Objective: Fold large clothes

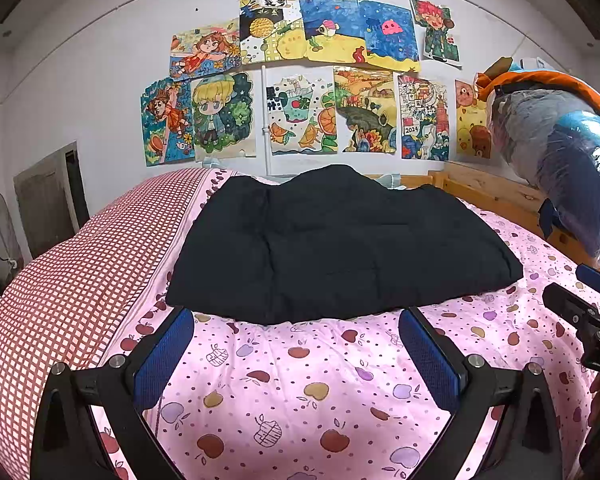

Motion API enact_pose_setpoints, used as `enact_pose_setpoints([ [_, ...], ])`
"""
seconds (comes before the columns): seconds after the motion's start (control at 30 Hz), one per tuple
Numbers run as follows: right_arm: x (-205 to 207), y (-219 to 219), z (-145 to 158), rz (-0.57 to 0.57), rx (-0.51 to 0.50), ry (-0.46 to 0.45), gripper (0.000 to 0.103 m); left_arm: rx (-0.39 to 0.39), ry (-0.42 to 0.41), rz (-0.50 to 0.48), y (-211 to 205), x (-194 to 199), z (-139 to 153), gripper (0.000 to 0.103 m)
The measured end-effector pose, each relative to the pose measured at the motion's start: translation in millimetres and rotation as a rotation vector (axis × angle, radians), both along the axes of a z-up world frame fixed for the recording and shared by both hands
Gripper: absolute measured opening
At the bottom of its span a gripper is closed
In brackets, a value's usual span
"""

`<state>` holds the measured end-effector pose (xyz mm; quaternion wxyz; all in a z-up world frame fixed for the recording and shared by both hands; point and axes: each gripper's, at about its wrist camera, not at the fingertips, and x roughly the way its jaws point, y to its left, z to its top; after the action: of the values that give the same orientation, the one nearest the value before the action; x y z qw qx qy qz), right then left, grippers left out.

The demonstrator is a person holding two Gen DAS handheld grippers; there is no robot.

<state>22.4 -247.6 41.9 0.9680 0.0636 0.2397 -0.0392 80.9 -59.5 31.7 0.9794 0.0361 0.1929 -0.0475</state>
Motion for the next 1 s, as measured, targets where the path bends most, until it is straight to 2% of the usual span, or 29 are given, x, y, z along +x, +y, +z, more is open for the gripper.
enact_pose_setpoints([
  [1.0,-0.7,-1.2,-0.6,-0.008,0.0,-0.002,0.101,0.004,0.004,-0.006,1.2,1.6,-0.5,0.103],
])
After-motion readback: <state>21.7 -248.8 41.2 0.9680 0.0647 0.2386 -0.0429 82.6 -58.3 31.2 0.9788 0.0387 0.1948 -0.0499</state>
